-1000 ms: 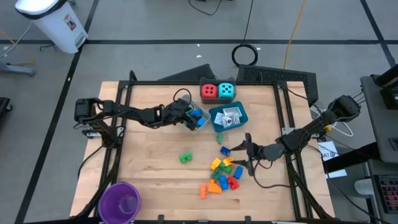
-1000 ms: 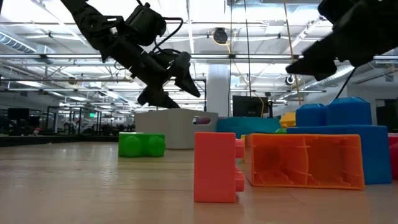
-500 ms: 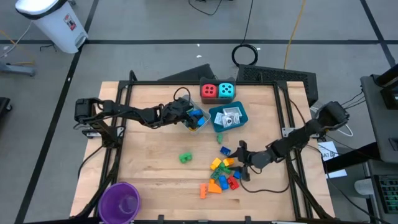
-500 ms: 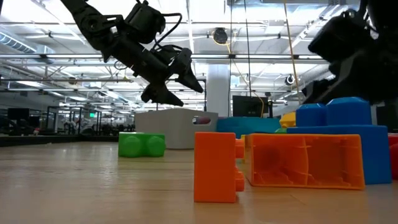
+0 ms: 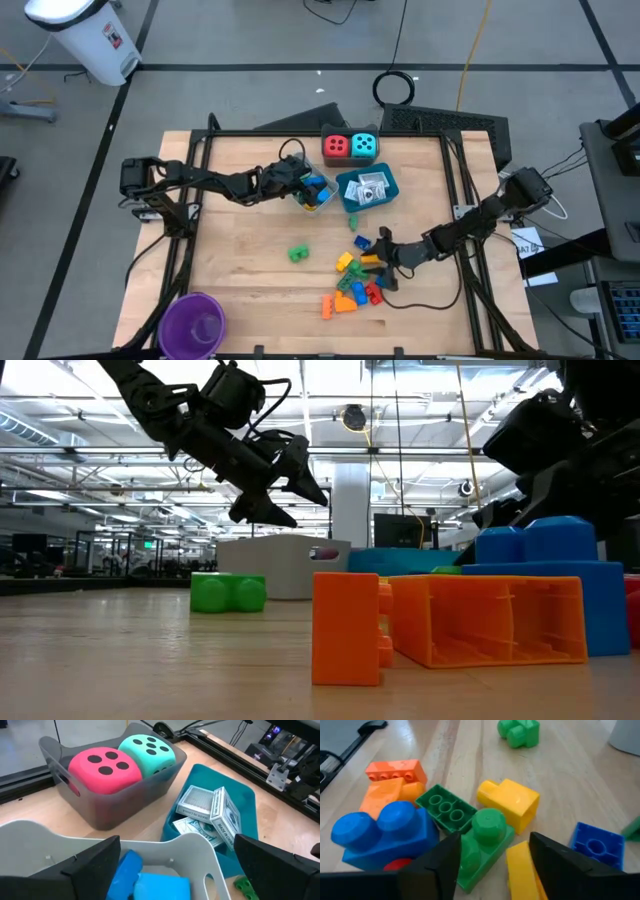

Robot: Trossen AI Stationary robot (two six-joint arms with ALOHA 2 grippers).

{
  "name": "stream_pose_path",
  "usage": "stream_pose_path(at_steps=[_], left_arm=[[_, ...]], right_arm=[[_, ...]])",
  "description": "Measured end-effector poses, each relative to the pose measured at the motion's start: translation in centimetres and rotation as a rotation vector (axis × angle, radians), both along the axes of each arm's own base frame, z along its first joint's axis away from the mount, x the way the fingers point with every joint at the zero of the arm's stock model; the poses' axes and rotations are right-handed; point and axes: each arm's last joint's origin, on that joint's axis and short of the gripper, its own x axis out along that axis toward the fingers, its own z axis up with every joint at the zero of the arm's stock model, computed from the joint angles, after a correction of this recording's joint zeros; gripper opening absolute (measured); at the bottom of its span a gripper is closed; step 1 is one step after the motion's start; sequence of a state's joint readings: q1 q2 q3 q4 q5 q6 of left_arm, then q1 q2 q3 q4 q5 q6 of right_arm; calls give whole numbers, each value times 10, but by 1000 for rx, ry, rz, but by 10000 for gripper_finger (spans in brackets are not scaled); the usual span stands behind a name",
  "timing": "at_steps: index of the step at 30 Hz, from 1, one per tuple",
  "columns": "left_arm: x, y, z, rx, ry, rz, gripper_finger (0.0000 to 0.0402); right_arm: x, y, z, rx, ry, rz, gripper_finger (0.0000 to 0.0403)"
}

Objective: Pick & Place Toys
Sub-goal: Put the yellow game piece into the gray bin

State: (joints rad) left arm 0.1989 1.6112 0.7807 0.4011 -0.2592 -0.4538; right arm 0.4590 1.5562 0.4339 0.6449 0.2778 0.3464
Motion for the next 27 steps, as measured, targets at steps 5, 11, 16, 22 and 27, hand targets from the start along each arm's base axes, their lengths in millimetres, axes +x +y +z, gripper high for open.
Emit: stream_pose_path(at_steps=[5,11,16,22,27], left_arm=[[0,0,0,0,0,0,395],[0,-2,-1,-14,4,1,395],[2,-9,-2,-39,2,-45,395],[3,-17,-1,-48,-4,-83,395],[3,-22,-3,-56,9,-93,395]], right_arm=[[-2,-1,-3,-27,29,17,178],[-1,-3,-1,-146,-14,-12,197],[-6,-5,8,-162,2,-5,218],[-15,-8,14,-102,63,-52,243],[-19,-1,11,-81,93,-43,263]])
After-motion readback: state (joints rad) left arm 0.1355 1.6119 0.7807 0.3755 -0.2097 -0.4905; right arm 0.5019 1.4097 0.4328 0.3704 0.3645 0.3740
